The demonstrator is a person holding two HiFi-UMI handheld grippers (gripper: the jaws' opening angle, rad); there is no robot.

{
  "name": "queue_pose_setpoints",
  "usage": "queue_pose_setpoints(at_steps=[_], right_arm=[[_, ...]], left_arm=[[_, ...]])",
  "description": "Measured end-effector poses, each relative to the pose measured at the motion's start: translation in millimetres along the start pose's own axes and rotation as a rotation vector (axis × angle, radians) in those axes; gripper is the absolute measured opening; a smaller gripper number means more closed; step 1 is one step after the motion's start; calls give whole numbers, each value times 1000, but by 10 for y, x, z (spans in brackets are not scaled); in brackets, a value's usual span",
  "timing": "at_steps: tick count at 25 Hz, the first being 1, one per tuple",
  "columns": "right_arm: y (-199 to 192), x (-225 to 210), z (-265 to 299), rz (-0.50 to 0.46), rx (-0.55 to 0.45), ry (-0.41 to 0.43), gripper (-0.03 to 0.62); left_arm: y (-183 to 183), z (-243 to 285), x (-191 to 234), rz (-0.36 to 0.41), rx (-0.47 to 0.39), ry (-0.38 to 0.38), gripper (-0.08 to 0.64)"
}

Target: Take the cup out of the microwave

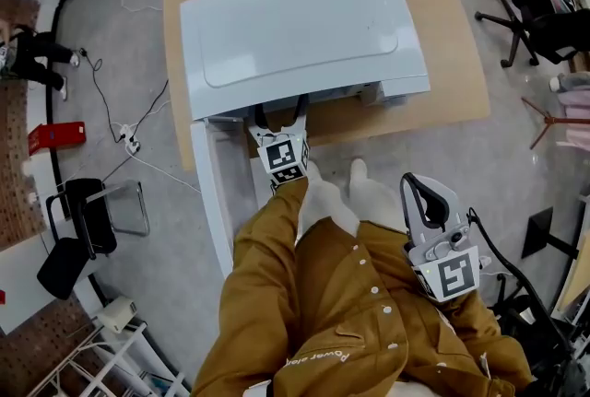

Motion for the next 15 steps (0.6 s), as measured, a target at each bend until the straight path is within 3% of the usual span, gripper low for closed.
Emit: queue_pose_setpoints(at_steps=[15], right_arm=[[-188, 199, 124, 25, 51, 23, 6]], left_arm=[[-57, 415, 77, 23, -59, 33, 428]])
Point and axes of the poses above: the fingertips, and each gripper's own axes: z forward along the fingers, x to its left, y out of its top, the point moved 10 cm from there along -z, backward along the fingers, and after that the axes turned 4 degrees about x, right-handed, at the moved point
